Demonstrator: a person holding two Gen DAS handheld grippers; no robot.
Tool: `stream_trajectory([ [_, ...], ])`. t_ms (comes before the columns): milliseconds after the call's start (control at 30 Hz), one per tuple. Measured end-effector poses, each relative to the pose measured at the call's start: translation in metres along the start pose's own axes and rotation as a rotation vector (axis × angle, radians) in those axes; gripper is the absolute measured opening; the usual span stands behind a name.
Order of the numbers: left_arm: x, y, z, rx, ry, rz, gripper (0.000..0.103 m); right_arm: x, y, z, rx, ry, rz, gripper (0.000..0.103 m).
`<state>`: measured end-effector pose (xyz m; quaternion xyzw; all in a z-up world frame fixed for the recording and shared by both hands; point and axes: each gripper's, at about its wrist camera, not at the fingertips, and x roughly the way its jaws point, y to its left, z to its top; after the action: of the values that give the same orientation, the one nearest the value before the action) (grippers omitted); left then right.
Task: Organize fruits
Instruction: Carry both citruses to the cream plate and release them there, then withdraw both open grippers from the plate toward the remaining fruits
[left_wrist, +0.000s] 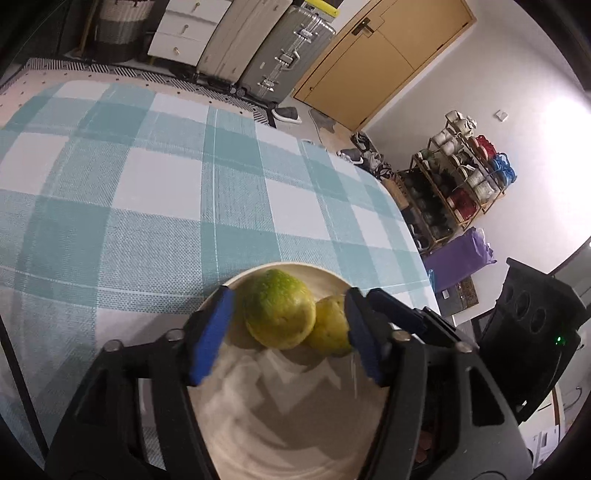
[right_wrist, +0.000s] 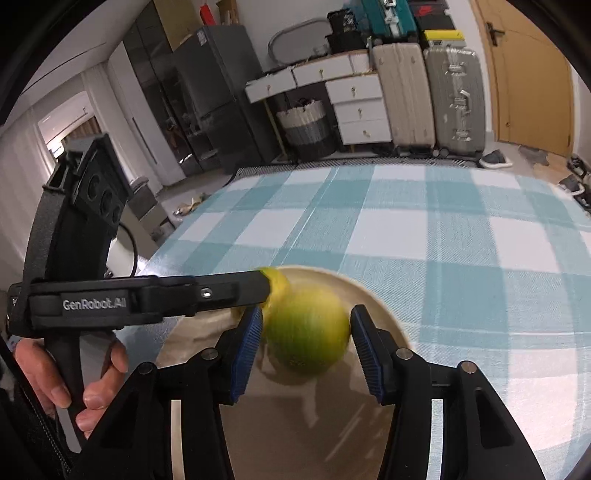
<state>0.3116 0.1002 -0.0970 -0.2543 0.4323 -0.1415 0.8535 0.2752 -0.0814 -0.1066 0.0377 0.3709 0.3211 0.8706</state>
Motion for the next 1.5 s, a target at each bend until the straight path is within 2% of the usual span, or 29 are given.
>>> stream_trajectory([
  [67, -0.008, -0.004, 0.0, 0.005, -0.011, 0.01, 0.061, -0.005, 0.0, 0.002, 0.004, -0.01, 0.001, 0.058],
  [100, -0.013, -0.005, -0.001, 0.005, -0.016, 0.014, 0.065, -0.01, -0.001, 0.003, 0.012, -0.019, -0.007, 0.064],
  [200, -0.03, -0.01, -0.005, -0.004, -0.04, 0.047, 0.077, -0.025, -0.005, 0.003, 0.046, -0.048, 0.003, 0.065],
  [267, -0.043, -0.013, -0.011, -0.006, -0.056, 0.043, 0.077, -0.037, -0.006, 0.002, 0.064, -0.068, -0.005, 0.066],
  [333, -0.055, -0.018, -0.017, -0.006, -0.066, 0.047, 0.077, -0.052, -0.006, 0.001, 0.074, -0.093, -0.015, 0.075],
  [400, -0.067, -0.023, -0.024, 0.003, -0.081, 0.052, 0.08, -0.069, -0.003, -0.002, 0.069, -0.123, -0.021, 0.079],
  [467, -0.08, -0.03, -0.031, 0.024, -0.096, 0.087, 0.081, -0.083, 0.002, -0.004, 0.059, -0.144, -0.02, 0.082],
  [533, -0.089, -0.036, -0.04, 0.041, -0.104, 0.118, 0.082, -0.1, 0.008, -0.007, 0.055, -0.182, -0.02, 0.088],
  [667, -0.107, -0.055, -0.062, 0.1, -0.12, 0.182, 0.082, -0.125, 0.018, -0.015, 0.046, -0.225, 0.005, 0.09],
  [733, -0.115, -0.067, -0.071, 0.147, -0.138, 0.226, 0.082, -0.133, 0.021, -0.019, 0.044, -0.245, 0.013, 0.102],
  [833, -0.131, -0.088, -0.087, 0.237, -0.187, 0.305, 0.084, -0.148, 0.032, -0.027, 0.017, -0.27, 0.013, 0.103],
  [967, -0.149, -0.106, -0.102, 0.29, -0.241, 0.345, 0.102, -0.16, 0.039, -0.035, 0.003, -0.276, 0.006, 0.103],
  [1200, -0.17, -0.114, -0.119, 0.263, -0.257, 0.343, 0.102, -0.176, 0.047, -0.051, -0.004, -0.291, 0.002, 0.103],
  [1500, -0.163, -0.1, -0.144, 0.221, -0.211, 0.348, 0.102, -0.193, 0.052, -0.072, -0.002, -0.321, 0.015, 0.103],
])
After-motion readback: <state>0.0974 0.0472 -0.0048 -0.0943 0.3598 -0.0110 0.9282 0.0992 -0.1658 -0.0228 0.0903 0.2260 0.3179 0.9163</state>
